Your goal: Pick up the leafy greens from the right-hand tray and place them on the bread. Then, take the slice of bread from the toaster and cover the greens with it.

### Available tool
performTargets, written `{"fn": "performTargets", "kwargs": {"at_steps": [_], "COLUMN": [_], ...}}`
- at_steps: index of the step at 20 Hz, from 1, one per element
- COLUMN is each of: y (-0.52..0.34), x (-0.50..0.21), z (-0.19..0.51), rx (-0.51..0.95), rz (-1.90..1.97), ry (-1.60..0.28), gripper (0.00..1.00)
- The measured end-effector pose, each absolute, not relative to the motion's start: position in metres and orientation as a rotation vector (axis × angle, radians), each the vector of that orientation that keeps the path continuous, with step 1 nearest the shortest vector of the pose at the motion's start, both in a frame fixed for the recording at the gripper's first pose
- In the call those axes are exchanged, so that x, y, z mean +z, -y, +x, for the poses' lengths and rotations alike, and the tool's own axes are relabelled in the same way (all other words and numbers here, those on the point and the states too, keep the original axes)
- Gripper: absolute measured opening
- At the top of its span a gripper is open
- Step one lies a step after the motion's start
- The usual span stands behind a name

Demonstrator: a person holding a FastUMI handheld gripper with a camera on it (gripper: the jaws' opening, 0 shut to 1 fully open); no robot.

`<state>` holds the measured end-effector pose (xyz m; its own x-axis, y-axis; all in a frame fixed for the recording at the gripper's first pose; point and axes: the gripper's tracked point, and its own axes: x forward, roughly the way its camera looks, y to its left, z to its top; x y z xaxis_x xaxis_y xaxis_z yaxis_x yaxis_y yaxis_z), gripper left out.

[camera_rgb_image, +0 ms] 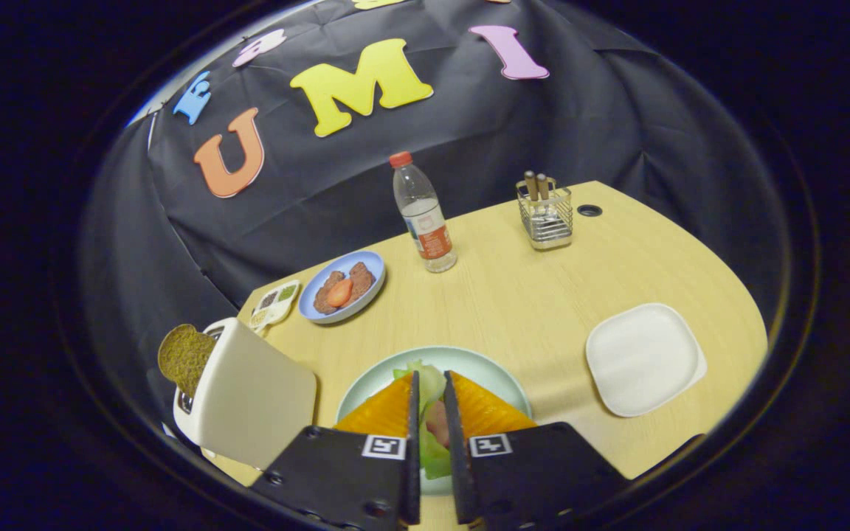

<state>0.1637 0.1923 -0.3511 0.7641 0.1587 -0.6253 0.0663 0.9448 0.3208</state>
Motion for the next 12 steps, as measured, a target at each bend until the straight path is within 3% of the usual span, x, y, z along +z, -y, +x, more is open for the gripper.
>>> {"fn": "performTargets", "kwargs": {"at_steps": [2,6,12], "y": [-0.19,-0.178,-0.163], "x": [-0.354,-0.342,-0.28], "z": [0.167,0.174,0.171], "rx": [0.062,0.052,0.036], "rz": [0.324,0.259,0.159], "ry": [-0.713,-0.667,-0.53], "gripper": [0.22,0.87,0.95]}}
